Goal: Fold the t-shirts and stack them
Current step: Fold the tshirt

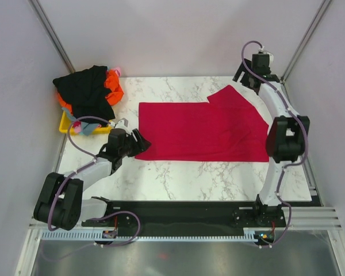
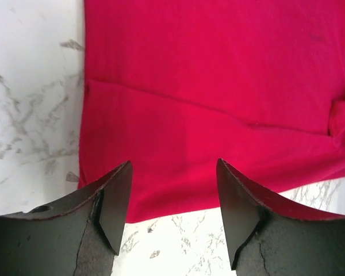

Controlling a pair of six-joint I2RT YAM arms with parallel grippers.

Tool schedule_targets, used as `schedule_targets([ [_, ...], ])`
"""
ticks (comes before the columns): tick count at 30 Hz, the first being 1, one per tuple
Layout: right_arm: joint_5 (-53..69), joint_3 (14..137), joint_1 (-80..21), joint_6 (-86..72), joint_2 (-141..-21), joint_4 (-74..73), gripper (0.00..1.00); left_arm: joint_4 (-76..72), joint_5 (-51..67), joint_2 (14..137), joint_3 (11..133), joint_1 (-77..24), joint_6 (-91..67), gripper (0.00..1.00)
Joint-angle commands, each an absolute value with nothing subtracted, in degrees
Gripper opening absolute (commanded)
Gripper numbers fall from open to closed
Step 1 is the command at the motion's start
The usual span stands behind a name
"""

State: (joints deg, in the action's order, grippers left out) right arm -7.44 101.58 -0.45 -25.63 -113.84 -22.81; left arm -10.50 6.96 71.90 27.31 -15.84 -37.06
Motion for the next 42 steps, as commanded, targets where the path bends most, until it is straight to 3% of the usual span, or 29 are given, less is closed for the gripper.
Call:
schedule_targets([
  [1,-6.9,116.2,-1.1,-18.9,-123.9,-28.4,0.91,-25.9,11.5,73.2,23.3,-16.4,-38.8,0.67],
  [9,-8.0,140.6,-3.0,-14.5,-146.6,-29.3,0.90,-32.7,12.9,71.9,18.5,-16.5,-40.2,0.68],
  [21,-12.5,146.9,-5.2,-14.7,-157.6,-21.5,0.88,-35.1,13.4,71.9,17.4,-16.5,-40.3,0.68],
  [24,-12.9,147.0,-5.1,-14.5,-158.3,-21.2,0.84,-35.1,13.4,72.2,17.5,-16.4,-40.3,0.68],
  [33,-13.3,147.3,-4.9,-14.8,-160.2,-24.3,0.62,-35.0,13.4,72.4,17.7,-16.5,-40.3,0.68],
  [36,-11.1,147.3,-4.6,-15.2,-161.0,-24.6,0.38,-34.9,13.5,72.6,17.8,-16.5,-40.3,0.68],
  [37,-10.7,147.3,-4.4,-15.6,-161.2,-24.6,0.13,-34.9,13.4,72.7,17.9,-16.5,-40.3,0.68],
  [40,-10.2,146.3,-4.0,-15.9,-160.8,-24.5,0.01,-33.2,12.9,73.7,19.1,-16.5,-40.3,0.69],
  [42,-10.2,145.6,-4.0,-15.9,-160.1,-23.7,0.00,-23.9,9.6,74.8,24.4,-16.3,-40.7,0.68],
])
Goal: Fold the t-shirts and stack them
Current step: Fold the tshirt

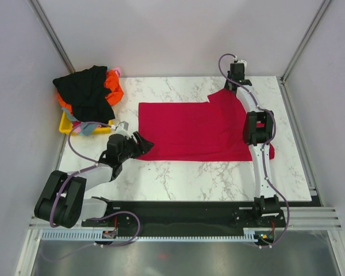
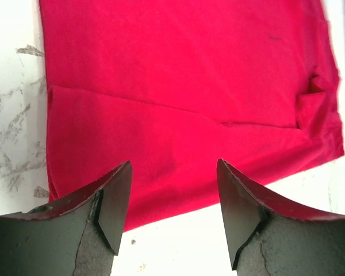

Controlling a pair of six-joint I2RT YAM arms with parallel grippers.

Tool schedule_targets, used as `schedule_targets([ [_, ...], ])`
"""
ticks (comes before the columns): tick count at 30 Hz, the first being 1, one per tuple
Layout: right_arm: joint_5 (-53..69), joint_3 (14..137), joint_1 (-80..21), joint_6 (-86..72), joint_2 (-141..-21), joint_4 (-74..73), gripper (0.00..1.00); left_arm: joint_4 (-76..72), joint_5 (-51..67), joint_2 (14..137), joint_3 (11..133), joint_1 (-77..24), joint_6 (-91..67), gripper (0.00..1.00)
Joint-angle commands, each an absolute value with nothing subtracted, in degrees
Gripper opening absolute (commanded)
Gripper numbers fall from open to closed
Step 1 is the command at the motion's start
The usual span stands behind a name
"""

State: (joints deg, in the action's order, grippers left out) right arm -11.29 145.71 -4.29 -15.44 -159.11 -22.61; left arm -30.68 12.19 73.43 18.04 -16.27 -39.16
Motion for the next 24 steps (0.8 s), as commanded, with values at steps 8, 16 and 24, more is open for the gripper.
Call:
schedule_targets([
  [8,-5.1,133.3,-3.9,-17.7,-148.0,-18.3,0.00,-3.4,-6.7,89.3,57.5,-16.5,-30.9,0.65],
  [16,-0.2,120.5,-4.0,-21.4,-139.5,-13.2,0.00,9.1,-7.5,114.1,85.3,-11.2,-31.4,0.64],
  [24,1.6,116.5,-3.9,-21.6,-137.9,-11.6,0.00,16.8,-1.4,125.5,98.9,-8.0,-31.1,0.64],
])
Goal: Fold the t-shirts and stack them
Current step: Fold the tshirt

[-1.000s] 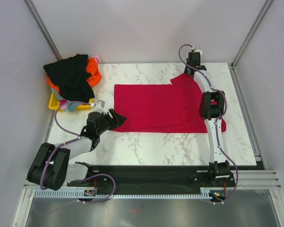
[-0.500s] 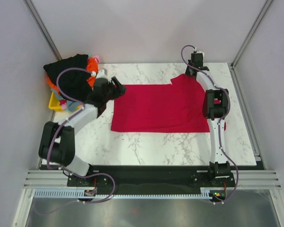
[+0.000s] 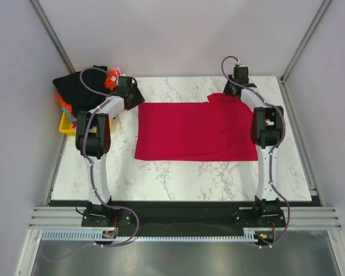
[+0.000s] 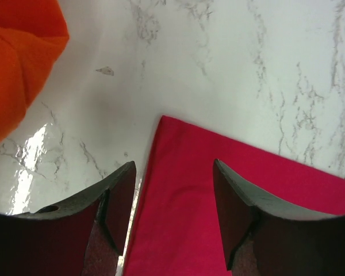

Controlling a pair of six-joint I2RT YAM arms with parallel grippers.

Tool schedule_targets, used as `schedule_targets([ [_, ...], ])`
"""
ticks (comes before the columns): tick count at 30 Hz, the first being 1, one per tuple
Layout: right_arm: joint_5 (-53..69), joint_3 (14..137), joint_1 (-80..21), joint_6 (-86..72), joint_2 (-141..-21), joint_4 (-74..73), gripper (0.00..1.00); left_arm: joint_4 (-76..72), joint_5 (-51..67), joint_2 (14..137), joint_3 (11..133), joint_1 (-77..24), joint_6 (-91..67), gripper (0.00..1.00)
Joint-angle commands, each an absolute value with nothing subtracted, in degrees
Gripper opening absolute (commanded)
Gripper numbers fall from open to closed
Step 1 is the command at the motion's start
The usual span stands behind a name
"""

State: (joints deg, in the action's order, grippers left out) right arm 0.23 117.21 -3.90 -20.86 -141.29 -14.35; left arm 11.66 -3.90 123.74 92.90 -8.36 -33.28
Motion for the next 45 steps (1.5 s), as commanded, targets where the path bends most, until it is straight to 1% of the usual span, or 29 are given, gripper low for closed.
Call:
schedule_targets([
  [1,1.6,116.0,-4.0,-21.7,-138.1,-11.2,0.00,18.0,-1.1,127.8,100.4,-7.8,-31.2,0.64],
  [3,2.1,116.0,-3.8,-22.1,-138.3,-11.2,0.00,19.8,-0.9,129.7,103.6,-7.4,-31.3,0.64],
  [9,2.5,115.3,-3.6,-22.6,-138.3,-10.9,0.00,20.6,-0.3,132.9,107.0,-7.0,-31.1,0.63],
  [15,2.8,113.6,-3.3,-23.3,-137.5,-9.9,0.00,20.8,2.0,134.6,108.3,-7.1,-31.6,0.59],
  [18,3.0,113.4,-3.0,-23.3,-137.7,-9.8,0.00,20.9,3.0,135.5,108.5,-7.1,-32.2,0.54],
  [19,3.0,113.3,-2.8,-23.3,-137.7,-9.9,0.00,20.9,3.2,135.7,108.5,-7.1,-32.3,0.50],
  [20,3.1,113.3,-2.7,-23.3,-137.7,-9.8,0.00,20.9,3.3,135.9,108.6,-7.1,-32.3,0.44],
  [22,3.2,113.3,-2.5,-23.3,-137.6,-9.8,0.00,20.8,3.3,136.2,108.5,-7.1,-32.5,0.40],
  [24,3.5,113.4,-2.3,-23.4,-137.5,-9.9,0.00,20.8,3.3,136.8,108.6,-7.1,-32.7,0.34],
  [25,3.6,113.6,-1.9,-23.4,-137.5,-9.9,0.00,20.9,3.6,137.0,109.1,-7.1,-32.7,0.23],
  [27,4.5,113.9,-1.7,-23.5,-137.1,-9.8,0.00,20.9,4.1,137.4,109.7,-7.1,-32.7,0.14],
  [28,4.9,114.1,-1.5,-23.5,-137.0,-9.9,0.00,20.9,4.7,137.5,110.3,-7.1,-32.5,0.07],
  [29,5.2,114.2,-1.4,-23.4,-136.7,-9.8,0.00,20.9,4.8,137.5,110.5,-7.1,-32.6,0.02],
  [34,6.9,112.9,-1.2,-22.2,-131.8,-9.4,0.00,21.3,5.3,133.0,109.9,-7.1,-32.2,0.02],
  [38,7.1,109.3,-1.2,-22.1,-126.5,-8.6,0.00,21.4,6.1,128.8,108.1,-7.2,-31.2,0.02],
  [44,7.6,100.6,-1.1,-22.0,-117.9,-7.8,0.00,21.2,6.2,121.7,101.7,-7.4,-29.7,0.02],
  [45,7.4,97.7,-1.1,-21.9,-115.6,-7.6,0.00,21.1,6.4,119.8,100.6,-7.4,-29.5,0.02],
])
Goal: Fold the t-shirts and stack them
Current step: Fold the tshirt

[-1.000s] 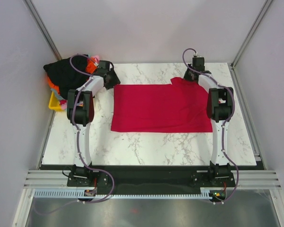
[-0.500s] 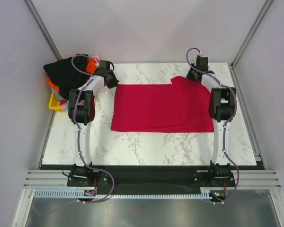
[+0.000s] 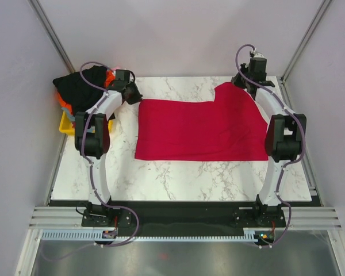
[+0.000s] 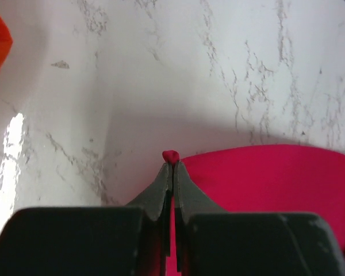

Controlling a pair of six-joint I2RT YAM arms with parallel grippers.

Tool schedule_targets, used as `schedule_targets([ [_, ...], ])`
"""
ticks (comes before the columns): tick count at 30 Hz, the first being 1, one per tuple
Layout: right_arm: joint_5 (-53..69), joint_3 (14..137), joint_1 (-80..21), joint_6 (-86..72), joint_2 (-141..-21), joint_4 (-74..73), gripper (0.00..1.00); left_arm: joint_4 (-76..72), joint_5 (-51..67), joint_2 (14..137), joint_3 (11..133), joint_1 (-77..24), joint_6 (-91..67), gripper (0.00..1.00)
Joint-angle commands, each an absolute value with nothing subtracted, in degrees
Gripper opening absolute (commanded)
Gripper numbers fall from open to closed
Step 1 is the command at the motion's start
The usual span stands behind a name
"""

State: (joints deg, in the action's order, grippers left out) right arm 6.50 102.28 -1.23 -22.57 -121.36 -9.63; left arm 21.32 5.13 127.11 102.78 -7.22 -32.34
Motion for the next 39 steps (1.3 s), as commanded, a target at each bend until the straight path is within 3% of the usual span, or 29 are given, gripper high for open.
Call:
schedule_targets([
  [1,7.4,96.0,-0.9,-21.9,-114.3,-7.3,0.00,20.9,6.3,118.8,98.4,-7.4,-29.4,0.02],
  [13,6.2,70.4,2.5,-21.4,-92.1,-4.2,0.00,13.3,6.1,103.8,76.9,-7.4,-28.8,0.02],
  [23,2.2,54.8,4.9,-22.2,-74.5,-5.4,0.00,11.2,6.9,99.4,69.9,-7.4,-28.8,0.02],
  [39,-8.4,40.1,5.4,-29.4,-62.9,-7.2,0.00,8.0,7.3,94.0,58.8,-8.5,-31.5,0.02],
])
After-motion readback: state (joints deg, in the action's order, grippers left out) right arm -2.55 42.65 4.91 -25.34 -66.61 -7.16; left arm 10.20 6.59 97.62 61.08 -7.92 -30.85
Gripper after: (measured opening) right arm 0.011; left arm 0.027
